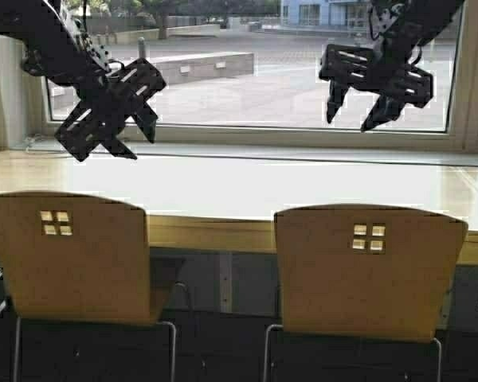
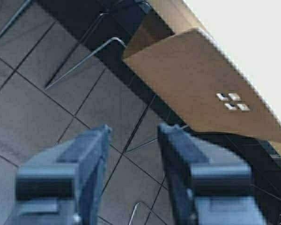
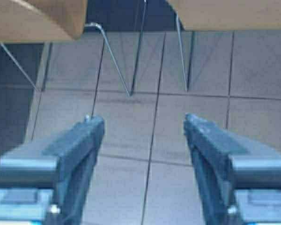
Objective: Push the chairs under the table
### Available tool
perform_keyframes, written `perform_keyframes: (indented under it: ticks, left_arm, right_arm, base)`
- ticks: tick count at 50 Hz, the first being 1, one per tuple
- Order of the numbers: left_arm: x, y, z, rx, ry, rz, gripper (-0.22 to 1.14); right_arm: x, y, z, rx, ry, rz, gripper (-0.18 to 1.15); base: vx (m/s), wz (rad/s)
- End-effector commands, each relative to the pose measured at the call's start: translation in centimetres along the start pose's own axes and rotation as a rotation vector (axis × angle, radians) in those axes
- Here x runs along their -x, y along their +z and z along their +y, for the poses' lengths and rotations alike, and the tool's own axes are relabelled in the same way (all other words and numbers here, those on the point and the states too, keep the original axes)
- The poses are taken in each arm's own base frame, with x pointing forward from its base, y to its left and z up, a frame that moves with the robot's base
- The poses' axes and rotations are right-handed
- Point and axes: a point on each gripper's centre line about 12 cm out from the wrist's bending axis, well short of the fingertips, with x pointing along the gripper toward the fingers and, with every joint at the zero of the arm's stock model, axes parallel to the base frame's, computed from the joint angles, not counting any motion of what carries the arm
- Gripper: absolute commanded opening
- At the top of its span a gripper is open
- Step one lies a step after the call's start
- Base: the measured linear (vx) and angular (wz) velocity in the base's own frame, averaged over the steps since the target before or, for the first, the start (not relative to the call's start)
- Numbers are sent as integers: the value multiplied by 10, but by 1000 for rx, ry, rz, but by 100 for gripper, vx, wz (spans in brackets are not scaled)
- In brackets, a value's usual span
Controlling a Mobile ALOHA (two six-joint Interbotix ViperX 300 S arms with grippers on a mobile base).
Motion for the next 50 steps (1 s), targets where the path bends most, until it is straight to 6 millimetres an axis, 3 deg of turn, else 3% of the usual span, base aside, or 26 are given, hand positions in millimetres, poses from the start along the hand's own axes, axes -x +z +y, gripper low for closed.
perform_keyframes:
  ticks: [1, 11, 33, 50]
  left_arm:
    - [-1, 4, -7, 4, -20, -14, 74]
    - [-2, 5, -9, 4, -26, -16, 74]
    - [1, 7, -19, -37, -55, -4, 74]
    - [-1, 6, -20, -43, -50, 9, 74]
  right_arm:
    - [-2, 9, 3, 19, 6, -23, 88]
    - [0, 16, 1, 30, 3, -39, 88]
    - [6, 2, -3, 26, -4, -2, 88]
    - [5, 5, -1, 28, -1, 2, 88]
  base:
    - [-34, 23]
    - [-31, 26]
    - [-29, 43]
    - [-30, 10]
